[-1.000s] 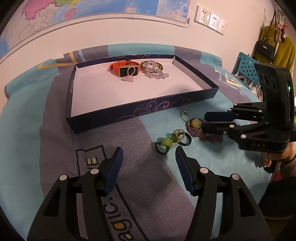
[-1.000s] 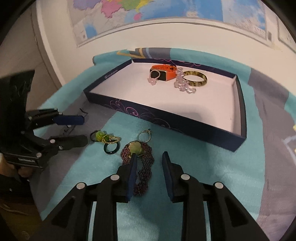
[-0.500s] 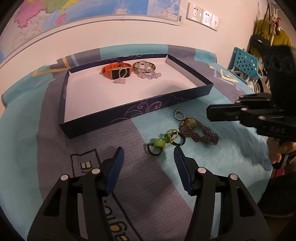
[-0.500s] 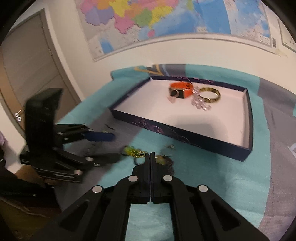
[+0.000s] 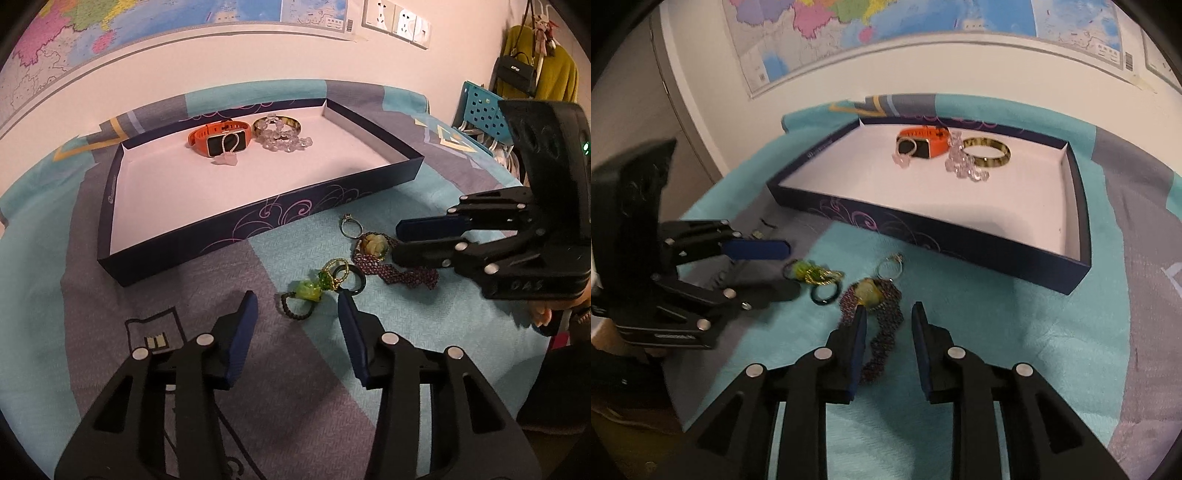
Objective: Organize jewelry
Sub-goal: 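Close the right tool on the dark beaded necklace with the green bead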
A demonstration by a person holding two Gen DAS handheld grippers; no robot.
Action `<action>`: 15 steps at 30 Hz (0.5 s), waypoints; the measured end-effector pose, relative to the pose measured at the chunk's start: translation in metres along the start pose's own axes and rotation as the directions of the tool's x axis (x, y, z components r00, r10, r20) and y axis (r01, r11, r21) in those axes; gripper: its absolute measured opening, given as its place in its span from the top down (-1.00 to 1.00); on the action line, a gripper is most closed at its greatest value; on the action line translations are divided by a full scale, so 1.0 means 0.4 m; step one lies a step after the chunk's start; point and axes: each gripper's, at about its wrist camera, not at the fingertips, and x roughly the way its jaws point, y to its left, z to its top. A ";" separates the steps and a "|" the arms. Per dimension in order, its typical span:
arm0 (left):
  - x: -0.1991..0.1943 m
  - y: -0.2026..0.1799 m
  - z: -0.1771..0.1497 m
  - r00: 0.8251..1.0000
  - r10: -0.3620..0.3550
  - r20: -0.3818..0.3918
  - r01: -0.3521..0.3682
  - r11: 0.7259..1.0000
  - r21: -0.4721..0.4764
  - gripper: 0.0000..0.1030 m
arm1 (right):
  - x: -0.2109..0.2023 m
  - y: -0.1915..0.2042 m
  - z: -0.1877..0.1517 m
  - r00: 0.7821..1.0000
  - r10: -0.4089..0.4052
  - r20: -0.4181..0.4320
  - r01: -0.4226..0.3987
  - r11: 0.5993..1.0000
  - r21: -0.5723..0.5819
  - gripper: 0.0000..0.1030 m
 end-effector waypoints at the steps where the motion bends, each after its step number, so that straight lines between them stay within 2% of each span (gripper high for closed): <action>1: 0.002 0.001 0.001 1.000 0.001 -0.003 -0.001 1.000 -0.002 0.18 | 0.000 0.000 0.000 1.000 0.002 -0.001 -0.002 1.000 -0.003 0.53; 2: 0.004 0.003 0.001 1.000 0.002 -0.005 -0.002 1.000 -0.005 0.20 | 0.001 0.002 0.001 1.000 -0.003 -0.003 0.003 1.000 -0.011 0.57; 3: 0.003 0.003 0.001 1.000 0.001 -0.004 -0.001 1.000 -0.005 0.23 | 0.001 0.003 0.001 1.000 -0.015 -0.004 0.015 1.000 -0.019 0.79; 5: 0.003 0.004 0.002 1.000 0.002 -0.004 -0.002 1.000 -0.005 0.25 | -0.002 0.003 0.001 1.000 -0.006 -0.001 0.006 1.000 -0.018 0.87; 6: 0.003 0.004 0.001 1.000 0.001 -0.004 -0.001 1.000 -0.005 0.25 | -0.004 0.002 0.001 1.000 0.002 0.003 -0.002 1.000 -0.016 0.98; 8: 0.002 0.006 0.001 1.000 0.000 -0.004 0.000 1.000 -0.007 0.25 | -0.012 0.003 0.004 1.000 -0.005 0.018 0.005 1.000 -0.011 0.99; 15: 0.001 0.008 0.001 1.000 -0.006 -0.002 0.006 1.000 -0.015 0.25 | -0.052 0.017 0.022 0.994 0.076 0.074 -0.076 0.997 0.005 0.99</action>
